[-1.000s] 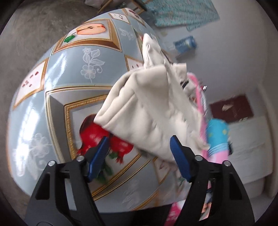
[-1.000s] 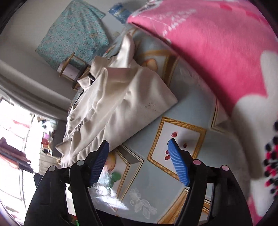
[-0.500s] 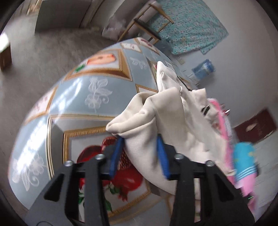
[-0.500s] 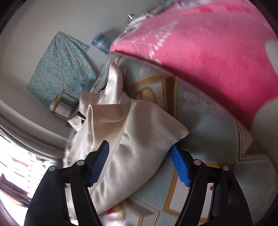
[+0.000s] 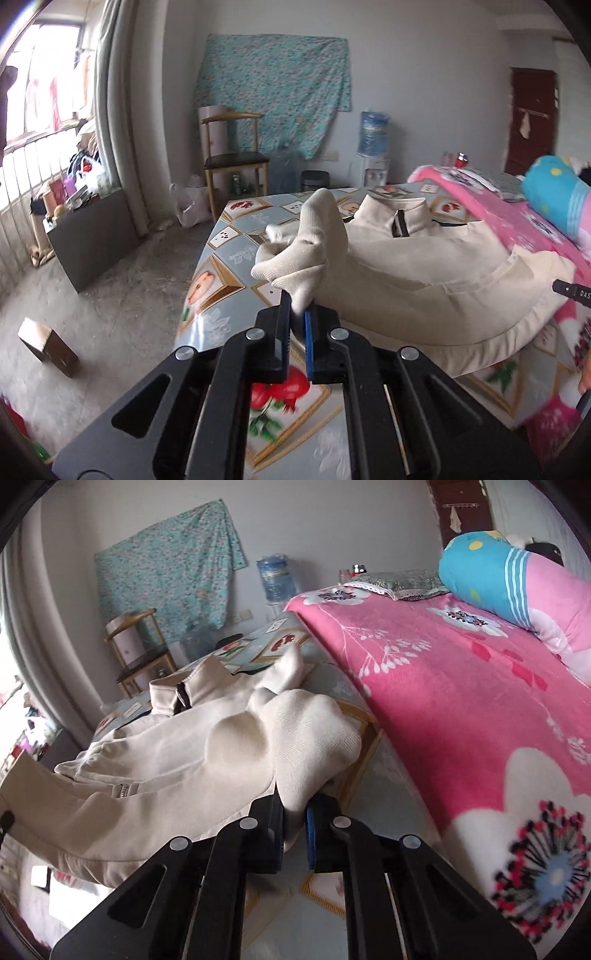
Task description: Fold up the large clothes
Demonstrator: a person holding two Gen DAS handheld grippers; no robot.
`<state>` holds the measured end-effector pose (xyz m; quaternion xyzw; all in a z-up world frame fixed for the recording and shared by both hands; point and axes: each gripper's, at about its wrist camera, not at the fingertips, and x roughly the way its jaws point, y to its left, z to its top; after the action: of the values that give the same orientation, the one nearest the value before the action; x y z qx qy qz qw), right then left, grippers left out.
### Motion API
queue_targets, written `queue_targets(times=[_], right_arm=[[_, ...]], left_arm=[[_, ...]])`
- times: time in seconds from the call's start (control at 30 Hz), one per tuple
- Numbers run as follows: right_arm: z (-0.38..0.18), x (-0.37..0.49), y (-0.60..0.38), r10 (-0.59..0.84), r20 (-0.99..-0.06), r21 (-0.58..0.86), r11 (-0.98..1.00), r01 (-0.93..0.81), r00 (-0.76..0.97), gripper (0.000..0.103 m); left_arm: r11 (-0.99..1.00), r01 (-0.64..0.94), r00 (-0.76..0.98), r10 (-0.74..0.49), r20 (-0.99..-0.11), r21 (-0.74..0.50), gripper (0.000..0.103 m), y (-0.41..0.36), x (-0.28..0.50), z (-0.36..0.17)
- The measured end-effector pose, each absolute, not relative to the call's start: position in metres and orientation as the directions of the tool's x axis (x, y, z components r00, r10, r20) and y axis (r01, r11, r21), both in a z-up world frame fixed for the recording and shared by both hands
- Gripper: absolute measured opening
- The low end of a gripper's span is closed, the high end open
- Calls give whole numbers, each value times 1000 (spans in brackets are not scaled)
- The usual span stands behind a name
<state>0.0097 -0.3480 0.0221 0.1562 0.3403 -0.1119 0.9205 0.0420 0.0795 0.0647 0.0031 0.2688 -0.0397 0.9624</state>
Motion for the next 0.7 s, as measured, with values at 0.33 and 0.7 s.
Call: queue_targets(times=[0.33, 0.7], right_arm=[[-24, -36, -383, 13, -831, 236, 913, 332, 556, 40], [27, -23, -312, 38, -737, 147, 984, 105, 675, 72]], left_arm=[[969, -22, 565, -192, -802, -246, 30, 164, 26, -10], [981, 76, 695, -180, -696, -177, 64, 133, 19, 33]])
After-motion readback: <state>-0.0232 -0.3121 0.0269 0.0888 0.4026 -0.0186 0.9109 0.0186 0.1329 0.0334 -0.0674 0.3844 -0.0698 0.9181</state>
